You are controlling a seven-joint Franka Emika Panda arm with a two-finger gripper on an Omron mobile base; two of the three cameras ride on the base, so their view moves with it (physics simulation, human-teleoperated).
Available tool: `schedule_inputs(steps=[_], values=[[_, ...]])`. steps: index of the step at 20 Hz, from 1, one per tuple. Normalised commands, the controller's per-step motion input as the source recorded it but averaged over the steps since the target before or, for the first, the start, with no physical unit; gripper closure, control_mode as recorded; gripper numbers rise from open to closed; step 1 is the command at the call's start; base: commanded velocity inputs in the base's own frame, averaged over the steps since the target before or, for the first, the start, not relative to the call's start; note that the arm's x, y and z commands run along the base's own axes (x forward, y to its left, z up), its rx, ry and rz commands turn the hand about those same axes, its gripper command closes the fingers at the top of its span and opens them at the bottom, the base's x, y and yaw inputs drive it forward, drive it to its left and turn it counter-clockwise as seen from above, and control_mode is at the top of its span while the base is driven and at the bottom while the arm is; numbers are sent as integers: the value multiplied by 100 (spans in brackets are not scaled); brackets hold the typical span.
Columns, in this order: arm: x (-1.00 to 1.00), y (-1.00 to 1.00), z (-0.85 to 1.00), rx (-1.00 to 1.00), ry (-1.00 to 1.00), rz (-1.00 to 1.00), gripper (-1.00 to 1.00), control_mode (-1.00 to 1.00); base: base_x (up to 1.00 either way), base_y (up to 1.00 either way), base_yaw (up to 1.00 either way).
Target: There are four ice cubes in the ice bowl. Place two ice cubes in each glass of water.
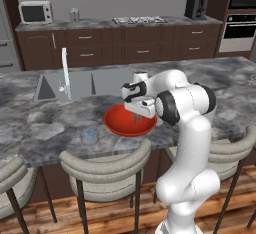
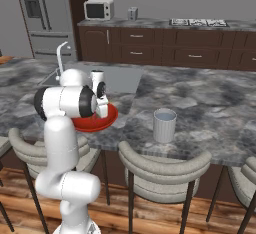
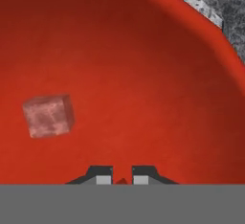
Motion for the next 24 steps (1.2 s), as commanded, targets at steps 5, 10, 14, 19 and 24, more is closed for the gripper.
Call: schedule_inputs(steps=[5, 10, 14, 19, 24], values=[[-3, -52, 47, 0, 0, 0, 100, -100, 0, 0, 0], [-2, -41, 39, 0, 0, -4, 100, -100, 0, 0, 0], [0, -46, 41, 0, 0, -11, 100, -100, 0, 0, 0], [0, -66, 36, 1, 0, -13, 100, -100, 0, 0, 0], [4, -88, 44, 2, 0, -12, 100, -100, 0, 0, 0]])
